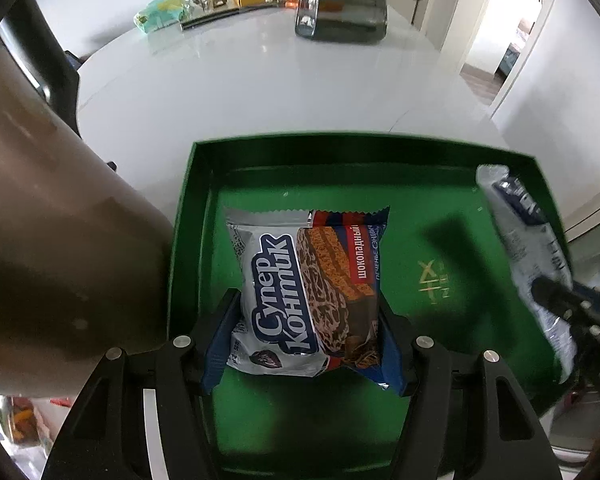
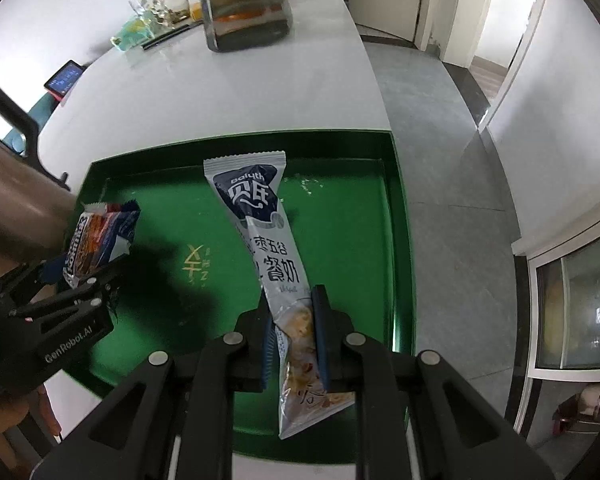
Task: Organize snacks
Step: 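Open both tools to drop the cookie pack and milk-bar stick into the tray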
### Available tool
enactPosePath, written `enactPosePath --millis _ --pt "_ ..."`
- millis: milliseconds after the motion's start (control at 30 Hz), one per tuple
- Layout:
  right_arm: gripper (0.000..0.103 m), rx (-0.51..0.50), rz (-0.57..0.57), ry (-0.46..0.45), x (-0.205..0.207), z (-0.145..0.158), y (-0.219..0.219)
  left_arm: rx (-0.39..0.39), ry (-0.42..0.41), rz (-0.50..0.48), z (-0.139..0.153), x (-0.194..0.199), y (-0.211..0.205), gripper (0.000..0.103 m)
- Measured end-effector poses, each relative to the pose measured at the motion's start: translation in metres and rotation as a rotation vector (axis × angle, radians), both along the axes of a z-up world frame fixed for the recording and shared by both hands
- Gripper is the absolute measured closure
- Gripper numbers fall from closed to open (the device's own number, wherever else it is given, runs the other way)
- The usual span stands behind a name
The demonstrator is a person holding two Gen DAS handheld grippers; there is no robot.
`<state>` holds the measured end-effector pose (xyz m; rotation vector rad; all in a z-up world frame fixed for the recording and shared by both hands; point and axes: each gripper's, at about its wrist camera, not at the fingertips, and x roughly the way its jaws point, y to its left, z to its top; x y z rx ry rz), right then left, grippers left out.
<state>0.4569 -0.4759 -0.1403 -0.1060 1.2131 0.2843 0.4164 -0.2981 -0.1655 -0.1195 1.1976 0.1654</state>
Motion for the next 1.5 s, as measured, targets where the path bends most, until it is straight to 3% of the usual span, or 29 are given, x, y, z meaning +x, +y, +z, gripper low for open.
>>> enactPosePath --millis 767,833,867,967,1000,1033,1067,1167,1200,1233,1267,1500 --pt "0.103 -0.012 0.0 0.049 0.015 -0.018 0.001 0.007 0.013 0.018 -0.003 0.006 -0.004 0.045" --pt "0.103 -0.005 0.002 0.041 0.013 -0.015 0.0 -0.001 0.024 0.012 -0.005 0.01 -0.004 0.036" --pt "0.103 -0.014 0.006 0.029 0.012 -0.013 0.0 -0.009 0.029 0.004 -0.007 0.01 -0.004 0.023" --pt "0.103 0.007 0.01 0.007 0.01 -0.003 -0.002 -0.021 0.029 -0.012 -0.01 0.01 -0.007 0.021" --pt "0.086 0.013 0.008 0.005 0.009 0.0 -0.002 -0.02 0.026 -0.015 -0.01 0.011 -0.008 0.019" --pt "0.059 0.017 0.007 0.0 0.009 0.002 -0.003 -0.019 0.023 -0.019 -0.01 0.011 -0.009 0.019" --pt "0.054 0.017 0.009 -0.006 0.008 0.005 -0.003 -0.019 0.021 -0.022 -0.009 0.011 -0.01 0.017" --pt "0.052 0.017 0.002 -0.019 0.007 0.012 -0.005 -0.013 -0.001 -0.038 -0.003 0.013 -0.015 0.001" --pt "0.042 0.015 0.0 -0.023 0.007 0.014 -0.006 -0.013 -0.01 -0.04 0.0 0.013 -0.016 0.001" --pt "0.017 0.013 0.0 -0.024 0.006 0.015 -0.007 -0.019 -0.017 -0.04 0.003 0.013 -0.017 0.001" --pt "0.004 0.012 0.0 -0.027 0.006 0.017 -0.008 -0.024 -0.02 -0.039 0.005 0.013 -0.018 0.001" --pt "0.0 -0.013 -0.036 -0.09 0.001 0.033 -0.018 -0.037 -0.043 -0.052 0.011 0.006 -0.033 0.001"
